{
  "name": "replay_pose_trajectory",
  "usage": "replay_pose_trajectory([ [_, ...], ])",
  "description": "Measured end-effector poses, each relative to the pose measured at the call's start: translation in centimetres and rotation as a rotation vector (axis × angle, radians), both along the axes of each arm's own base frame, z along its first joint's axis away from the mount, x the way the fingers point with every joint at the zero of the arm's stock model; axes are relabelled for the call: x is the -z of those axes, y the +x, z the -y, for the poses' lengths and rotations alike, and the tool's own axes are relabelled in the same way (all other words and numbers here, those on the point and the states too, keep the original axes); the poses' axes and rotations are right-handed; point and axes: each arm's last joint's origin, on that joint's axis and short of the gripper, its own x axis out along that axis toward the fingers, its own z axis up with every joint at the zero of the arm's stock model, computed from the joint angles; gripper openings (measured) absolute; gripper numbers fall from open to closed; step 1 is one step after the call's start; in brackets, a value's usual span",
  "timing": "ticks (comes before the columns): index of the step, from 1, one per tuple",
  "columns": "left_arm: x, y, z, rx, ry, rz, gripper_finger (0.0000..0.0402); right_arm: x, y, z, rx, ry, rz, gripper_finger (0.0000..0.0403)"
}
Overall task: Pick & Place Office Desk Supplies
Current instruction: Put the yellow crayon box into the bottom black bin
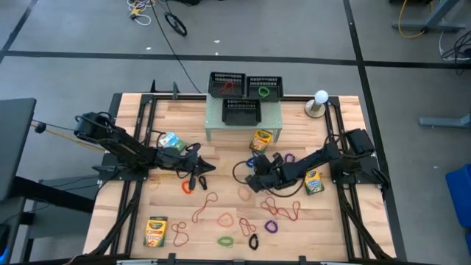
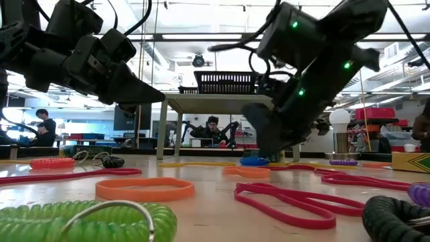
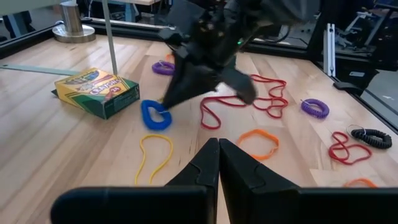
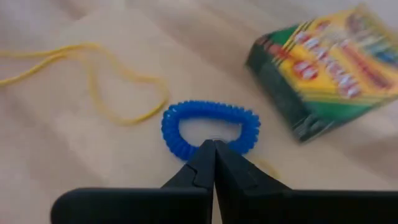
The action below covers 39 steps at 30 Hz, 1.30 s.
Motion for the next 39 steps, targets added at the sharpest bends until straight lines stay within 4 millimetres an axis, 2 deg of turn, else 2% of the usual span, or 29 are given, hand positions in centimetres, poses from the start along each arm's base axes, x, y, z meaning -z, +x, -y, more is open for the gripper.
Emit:
replay_pose_trajectory([
  [4,0.0,0.0,0.0,0.0,0.001,-0.001,0.0014,-1.2,-0.6,-2.0,-0.039,0.051,0.047,0.0007],
  [6,0.0,0.0,0.0,0.0,0.002,-0.001,0.0014,-1.6,-0.8,-2.2,-0.02,0.041,0.075,0.0009],
  [10,0.0,0.0,0.0,0.0,0.003,0.0,0.0014,-1.8,-0.6,-1.3,0.063,-0.024,0.121,0.0014],
  [16,0.0,0.0,0.0,-0.002,-0.005,0.001,0.0014,-1.9,0.1,1.6,0.202,-0.168,0.168,0.0015],
  [24,0.0,0.0,0.0,-0.004,-0.008,0.002,0.0014,-1.5,0.5,4.8,0.282,-0.235,0.122,0.0015],
  [33,0.0,0.0,0.0,-0.004,-0.005,0.002,0.0014,0.9,0.7,6.1,0.304,-0.207,0.048,0.0007],
  [39,0.0,0.0,0.0,-0.004,-0.008,0.001,0.0014,0.9,0.6,4.8,0.259,-0.158,0.054,0.0007],
])
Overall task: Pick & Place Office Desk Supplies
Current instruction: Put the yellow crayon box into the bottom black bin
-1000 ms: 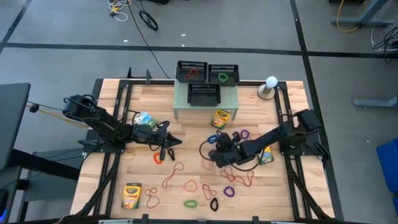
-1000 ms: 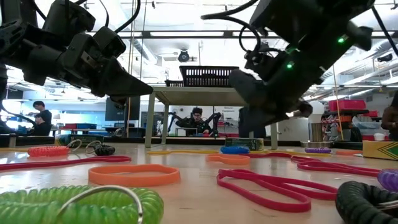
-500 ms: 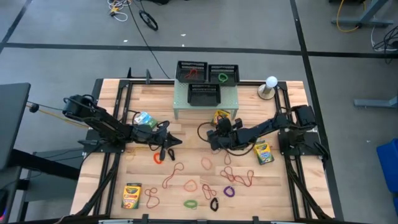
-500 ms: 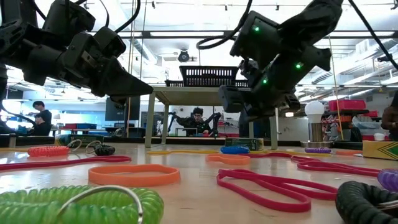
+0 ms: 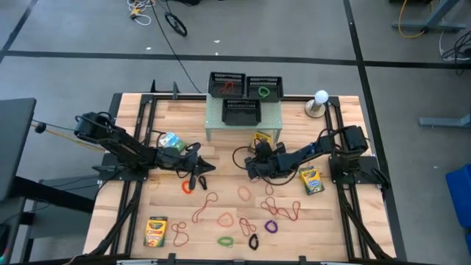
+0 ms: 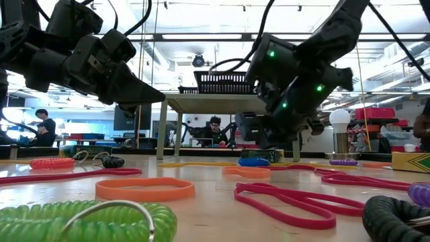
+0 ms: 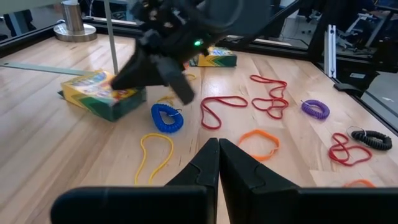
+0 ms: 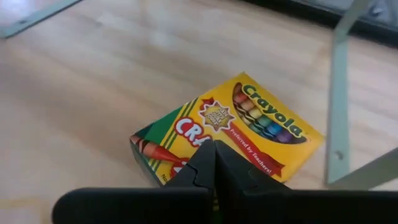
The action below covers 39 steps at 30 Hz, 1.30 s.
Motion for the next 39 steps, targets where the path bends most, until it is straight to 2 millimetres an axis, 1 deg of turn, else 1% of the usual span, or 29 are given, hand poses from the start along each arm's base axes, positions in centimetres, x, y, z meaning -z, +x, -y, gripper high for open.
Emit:
replay_pose_trajectory([
  [10,0.0,0.0,0.0,0.003,0.003,0.0,0.0014,-1.8,-0.6,-3.8,-0.134,0.231,0.061,0.0007],
  [13,0.0,0.0,0.0,0.003,0.003,0.001,0.0014,-2.5,-0.9,-5.0,-0.186,0.277,0.067,0.0008],
  [16,0.0,0.0,0.0,0.003,0.003,0.0,0.0014,-3.7,-1.4,-5.8,-0.221,0.292,0.089,0.0015],
  [18,0.0,0.0,0.0,0.003,0.002,0.001,0.0014,-4.7,-1.8,-6.0,-0.23,0.288,0.1,0.0024],
  [22,0.0,0.0,0.0,0.003,0.0,0.001,0.0014,-6.3,-2.4,-5.4,-0.226,0.275,0.096,0.0049],
  [24,0.0,0.0,0.0,0.003,0.0,0.001,0.0014,-6.5,-2.4,-4.7,-0.244,0.278,0.067,0.0063],
  [30,0.0,0.0,0.0,0.002,-0.002,0.001,0.0014,-6.3,-1.8,-1.7,-0.381,0.37,-0.073,0.0116],
  [34,0.0,0.0,0.0,0.002,-0.004,0.0,0.0014,-6.2,-1.6,0.1,-0.448,0.364,-0.138,0.0154],
  [37,0.0,0.0,0.0,0.002,-0.004,0.001,0.0014,-6.0,-1.8,1.0,-0.464,0.409,-0.177,0.0169],
  [39,0.0,0.0,0.0,0.003,-0.005,0.001,0.0014,-5.9,-2.1,1.4,-0.444,0.418,-0.2,0.0171],
])
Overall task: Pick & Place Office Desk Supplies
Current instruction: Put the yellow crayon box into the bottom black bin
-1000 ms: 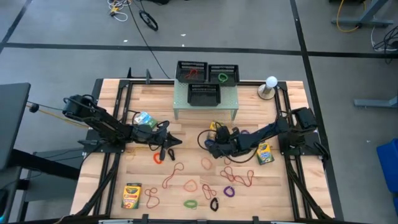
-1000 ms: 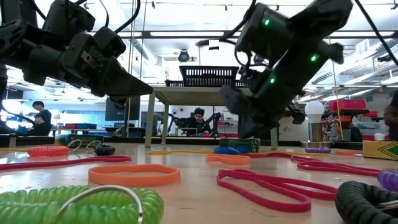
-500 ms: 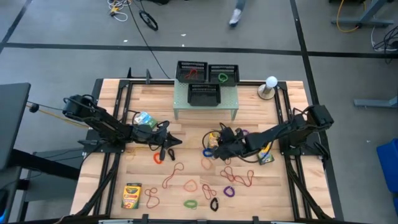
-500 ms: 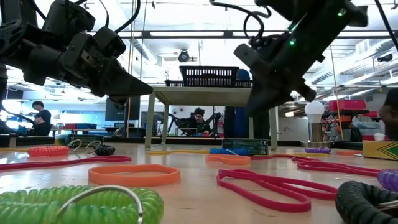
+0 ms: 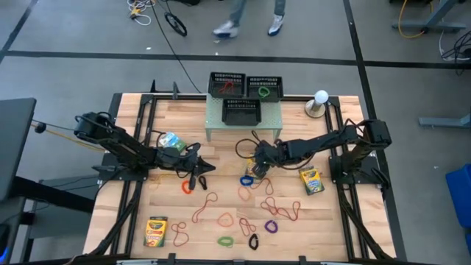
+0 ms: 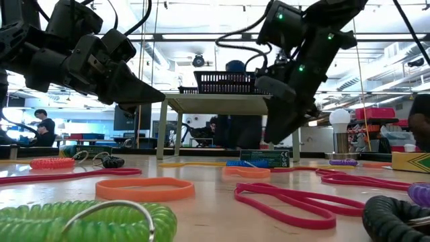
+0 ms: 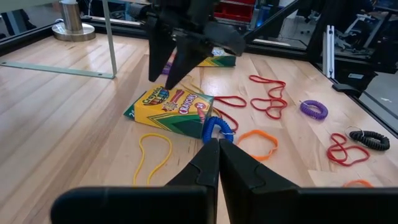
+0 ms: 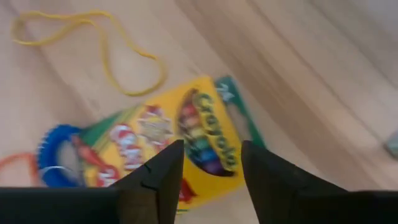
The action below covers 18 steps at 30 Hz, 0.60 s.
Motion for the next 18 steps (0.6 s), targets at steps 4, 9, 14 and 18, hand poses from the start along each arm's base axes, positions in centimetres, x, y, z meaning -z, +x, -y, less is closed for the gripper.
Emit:
replay_pose_trajectory([
  [4,0.1,0.0,0.0,0.0,0.001,-0.005,0.0014,0.1,-0.5,0.0,0.029,-0.069,-0.046,0.0155],
  [9,0.1,0.0,0.0,0.0,0.001,-0.007,0.0014,0.4,-1.4,0.0,0.104,-0.132,-0.119,0.0088],
  [14,0.1,0.0,0.0,0.001,0.001,-0.007,0.0014,0.5,-1.9,-1.6,0.051,-0.082,-0.164,0.001],
  [18,0.1,0.0,0.0,0.001,0.002,-0.007,0.0014,0.9,-1.2,-3.3,-0.021,0.003,-0.112,0.0017],
])
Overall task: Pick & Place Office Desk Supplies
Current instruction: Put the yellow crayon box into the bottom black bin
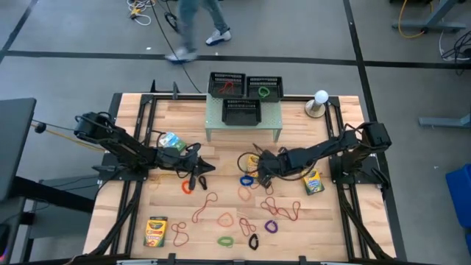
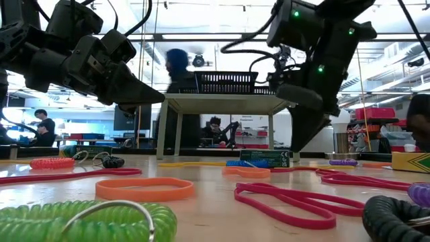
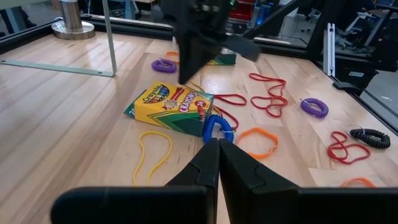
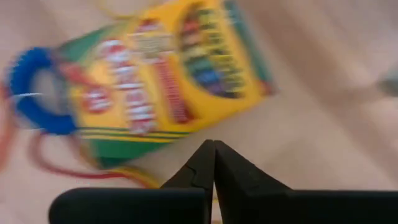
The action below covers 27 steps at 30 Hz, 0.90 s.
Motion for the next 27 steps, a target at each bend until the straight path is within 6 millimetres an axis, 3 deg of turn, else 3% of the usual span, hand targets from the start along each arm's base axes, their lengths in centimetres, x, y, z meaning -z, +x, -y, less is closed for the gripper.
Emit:
replay_pose_trajectory([
  [7,0.0,0.0,0.0,0.0,0.0,0.0,0.0014,1.2,2.2,-1.6,-0.076,0.07,0.154,0.0005],
  [14,0.0,0.0,0.0,-0.003,-0.012,0.0,0.0014,-0.6,2.6,-2.2,-0.106,0.076,0.277,0.0038],
  [19,0.0,0.0,0.0,-0.003,-0.012,0.0,0.0014,-1.9,1.5,-1.4,-0.017,-0.003,0.25,0.0086],
  [27,0.0,0.0,0.0,-0.002,-0.011,0.0,0.0014,-1.7,1.5,1.2,0.132,0.007,0.238,0.015],
])
